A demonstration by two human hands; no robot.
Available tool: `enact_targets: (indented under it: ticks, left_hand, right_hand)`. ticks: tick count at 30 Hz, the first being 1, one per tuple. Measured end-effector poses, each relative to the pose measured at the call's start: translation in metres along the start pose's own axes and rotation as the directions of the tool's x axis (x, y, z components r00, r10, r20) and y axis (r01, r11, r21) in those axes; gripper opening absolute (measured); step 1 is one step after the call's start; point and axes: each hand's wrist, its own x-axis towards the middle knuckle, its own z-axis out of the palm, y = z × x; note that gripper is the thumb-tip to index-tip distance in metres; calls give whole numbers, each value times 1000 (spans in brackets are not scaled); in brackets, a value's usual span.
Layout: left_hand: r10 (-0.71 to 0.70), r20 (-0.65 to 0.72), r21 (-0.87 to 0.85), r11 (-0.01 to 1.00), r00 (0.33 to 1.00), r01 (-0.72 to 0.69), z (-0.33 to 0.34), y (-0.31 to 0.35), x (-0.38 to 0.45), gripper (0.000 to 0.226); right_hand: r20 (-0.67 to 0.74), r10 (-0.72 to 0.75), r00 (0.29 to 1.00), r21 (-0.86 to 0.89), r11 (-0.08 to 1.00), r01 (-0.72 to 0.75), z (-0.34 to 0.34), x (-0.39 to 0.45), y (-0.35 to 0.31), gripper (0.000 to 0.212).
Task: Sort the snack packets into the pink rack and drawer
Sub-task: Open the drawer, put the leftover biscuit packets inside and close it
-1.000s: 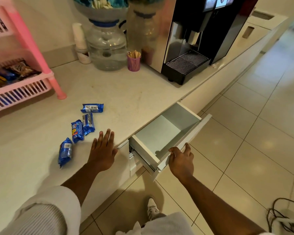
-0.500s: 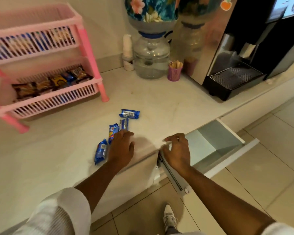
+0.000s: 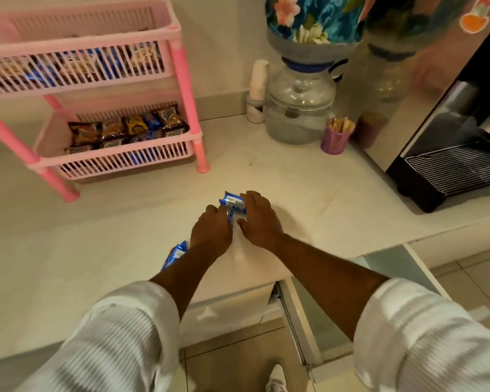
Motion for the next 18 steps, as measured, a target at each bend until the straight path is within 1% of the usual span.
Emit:
enact_targets:
  ticks: [5,8,10,13,15,18]
  left_hand:
    - [-53,24,52,997,998,52,4,5,7,35]
    - [-101,26,64,993,995,100,7,8,9,35]
    - [-117,30,84,990,993,114,8,10,10,36]
    - [-104,30,90,991,994,101,13,15,9,38]
    - [-92,15,83,992,996,90,17,18,7,40]
    - [-92,-13,129,987,996,93,23,22,6,46]
  right_hand:
    - [91,-120,989,-132,982,132,3,25,1,76]
    - [90,-142,986,-165,974,155,5,28,7,63]
    - [65,-148,987,-168,973,157,5,27,12,53]
    - [27,-126,992,-160,979,129,0,23,20,41]
    - [0,-94,996,-144,985,93,-4,19,24,37]
    - [-4,-59,998,-158,986,58,-13,14,32,31]
